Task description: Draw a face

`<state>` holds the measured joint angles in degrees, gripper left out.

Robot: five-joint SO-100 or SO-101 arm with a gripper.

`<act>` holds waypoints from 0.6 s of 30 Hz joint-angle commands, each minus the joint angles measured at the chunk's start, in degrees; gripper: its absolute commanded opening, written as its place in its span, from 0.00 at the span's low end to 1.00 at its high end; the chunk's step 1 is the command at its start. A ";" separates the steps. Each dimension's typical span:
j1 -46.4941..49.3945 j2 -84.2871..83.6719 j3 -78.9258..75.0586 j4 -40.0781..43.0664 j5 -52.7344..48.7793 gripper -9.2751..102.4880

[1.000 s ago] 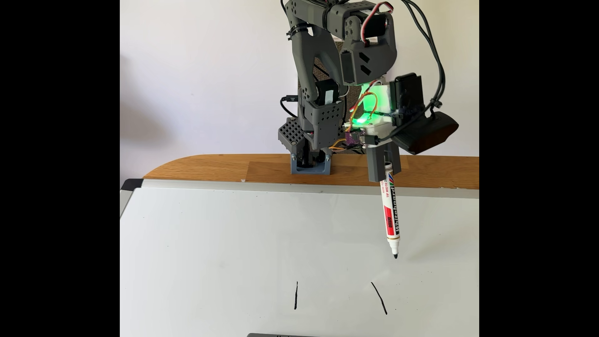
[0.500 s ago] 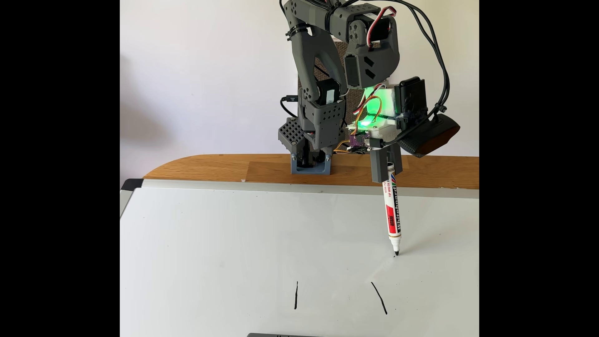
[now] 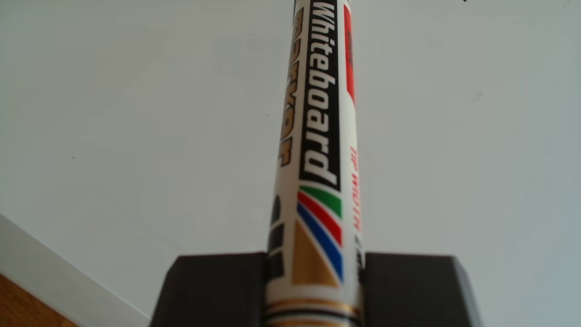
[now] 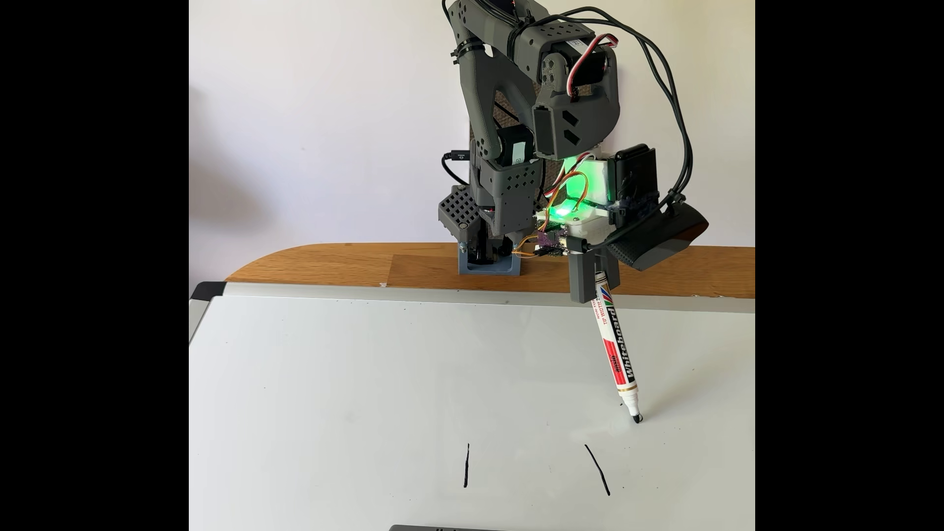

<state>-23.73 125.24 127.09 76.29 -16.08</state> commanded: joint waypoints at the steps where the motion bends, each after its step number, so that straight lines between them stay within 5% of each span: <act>1: 1.58 1.41 -0.53 -0.26 -0.35 0.08; 18: 16.61 1.14 -6.50 6.68 -6.33 0.08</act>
<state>-8.70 125.16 125.33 82.00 -21.27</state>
